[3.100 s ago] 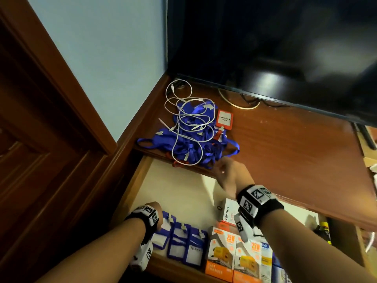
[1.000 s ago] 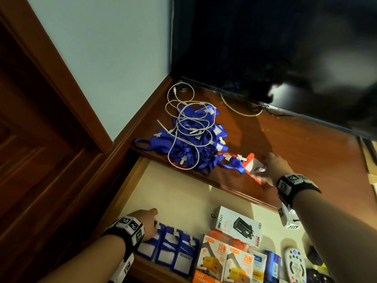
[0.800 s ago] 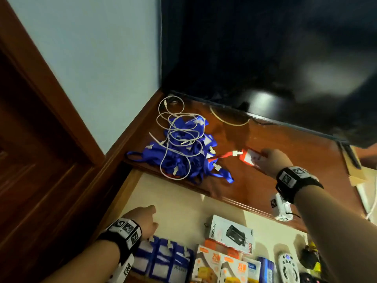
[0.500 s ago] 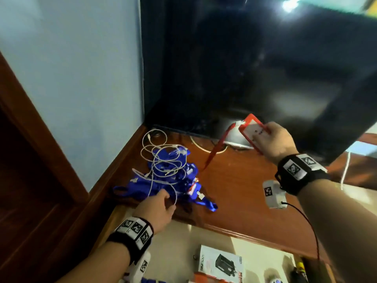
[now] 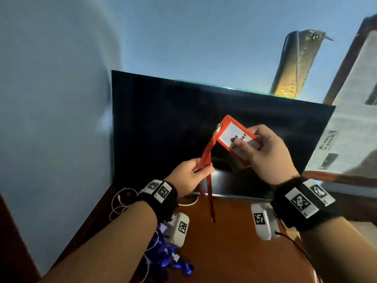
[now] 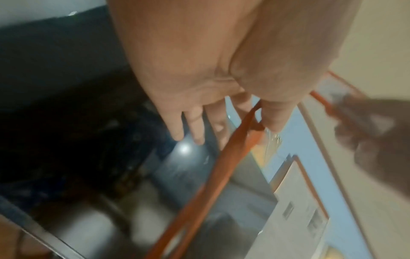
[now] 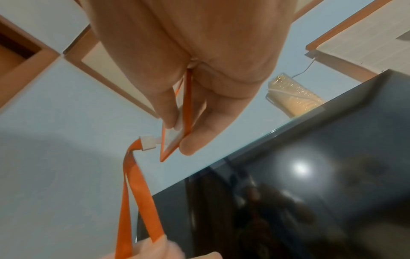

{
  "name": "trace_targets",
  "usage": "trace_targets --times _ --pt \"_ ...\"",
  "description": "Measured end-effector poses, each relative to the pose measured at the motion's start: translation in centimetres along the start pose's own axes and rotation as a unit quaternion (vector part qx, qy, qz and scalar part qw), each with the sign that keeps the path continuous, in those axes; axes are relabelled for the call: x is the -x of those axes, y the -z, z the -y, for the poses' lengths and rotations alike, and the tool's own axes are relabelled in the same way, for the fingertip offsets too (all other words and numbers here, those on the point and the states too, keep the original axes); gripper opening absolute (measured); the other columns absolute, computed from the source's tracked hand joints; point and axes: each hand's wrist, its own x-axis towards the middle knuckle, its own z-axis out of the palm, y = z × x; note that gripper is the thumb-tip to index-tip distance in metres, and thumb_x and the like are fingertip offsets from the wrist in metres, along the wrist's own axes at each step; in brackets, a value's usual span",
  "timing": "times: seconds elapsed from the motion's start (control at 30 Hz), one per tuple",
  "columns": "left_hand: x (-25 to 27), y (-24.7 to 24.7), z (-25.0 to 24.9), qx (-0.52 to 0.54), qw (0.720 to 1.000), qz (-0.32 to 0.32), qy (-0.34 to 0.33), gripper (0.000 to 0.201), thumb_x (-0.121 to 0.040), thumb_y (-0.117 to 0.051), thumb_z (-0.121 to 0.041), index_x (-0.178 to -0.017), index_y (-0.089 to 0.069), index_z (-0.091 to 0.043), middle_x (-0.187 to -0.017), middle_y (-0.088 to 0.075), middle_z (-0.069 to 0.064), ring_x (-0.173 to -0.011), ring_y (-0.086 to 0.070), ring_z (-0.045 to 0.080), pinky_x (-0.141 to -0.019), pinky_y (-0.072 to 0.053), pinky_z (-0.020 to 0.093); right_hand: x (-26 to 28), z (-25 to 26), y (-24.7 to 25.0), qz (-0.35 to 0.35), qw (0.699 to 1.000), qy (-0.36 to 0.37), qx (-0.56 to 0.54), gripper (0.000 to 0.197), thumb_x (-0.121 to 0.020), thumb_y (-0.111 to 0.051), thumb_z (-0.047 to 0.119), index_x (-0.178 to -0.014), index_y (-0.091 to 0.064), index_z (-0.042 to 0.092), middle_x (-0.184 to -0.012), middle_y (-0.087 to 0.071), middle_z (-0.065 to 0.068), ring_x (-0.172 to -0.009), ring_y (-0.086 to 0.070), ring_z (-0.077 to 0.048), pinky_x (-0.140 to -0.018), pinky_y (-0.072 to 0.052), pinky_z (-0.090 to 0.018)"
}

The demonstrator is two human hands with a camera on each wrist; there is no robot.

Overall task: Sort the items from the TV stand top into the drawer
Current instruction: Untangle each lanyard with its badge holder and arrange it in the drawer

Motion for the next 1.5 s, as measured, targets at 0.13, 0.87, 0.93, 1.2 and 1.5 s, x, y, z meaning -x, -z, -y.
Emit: trace_targets --times 0.13,0.87,0.93,1.2,1.5 --pt "2.8 -0.4 -2.4 0.100 0.995 -0.002 -0.024 0.025 -0.107 -0.054 -0.027 -0.108 -0.064 -0.004 -0.069 -0.066 -0.001 -0.066 -0.065 0.018 -0.087 -0.058 0.053 0.0 -1.5 2.2 -0.031 0.999 -0.041 -0.004 0.010 -0.099 -0.063 0.008 -0.105 -0.055 0.008 -0.087 -0.070 0.000 -0.061 -0.068 -0.003 -0.050 -0.058 -0.025" --pt "0.3 7.4 -8.8 -0.357 0.930 0.050 -0.077 0.029 -0.098 -0.064 -0.046 -0.082 -0.070 -0.022 -0.074 -0.066 -0.004 -0.067 -0.061 0.011 -0.069 -0.050 0.030 9.0 -3.3 -3.9 0.159 0.962 -0.026 -0.221 0.022 -0.090 -0.072 -0.005 -0.108 -0.061 0.002 -0.087 -0.074 -0.009 -0.072 -0.067 -0.024 -0.058 -0.054 -0.032" --pt "0.2 7.9 -5.7 -0.332 0.940 0.075 -0.020 0.027 -0.096 -0.067 -0.042 -0.086 -0.073 -0.018 -0.081 -0.074 0.006 -0.072 -0.067 0.018 -0.071 -0.055 0.036 8.5 -2.4 -3.3 0.123 0.956 -0.030 -0.266 0.023 -0.089 -0.069 -0.009 -0.107 -0.059 0.002 -0.091 -0.075 -0.007 -0.075 -0.071 -0.021 -0.058 -0.057 -0.029" --pt "7.0 3.5 -0.7 -0.188 0.978 0.094 0.001 0.057 -0.085 -0.041 -0.074 -0.077 -0.072 -0.027 -0.069 -0.057 0.010 -0.063 -0.052 0.027 -0.067 -0.049 0.053 5.6 -1.3 -1.5 -0.061 0.950 -0.042 -0.304 0.023 -0.090 -0.071 -0.005 -0.107 -0.057 0.004 -0.093 -0.078 -0.009 -0.074 -0.075 -0.021 -0.061 -0.060 -0.029" --pt "14.3 0.6 -6.0 -0.227 0.951 0.188 -0.094 0.040 -0.103 -0.044 -0.057 -0.084 -0.064 -0.029 -0.071 -0.060 -0.001 -0.059 -0.057 0.007 -0.066 -0.052 0.033 6.1 -7.3 -3.2 -0.105 0.988 -0.100 -0.054 0.023 -0.090 -0.077 0.013 -0.103 -0.058 0.018 -0.089 -0.073 -0.001 -0.072 -0.072 -0.014 -0.062 -0.059 -0.029"
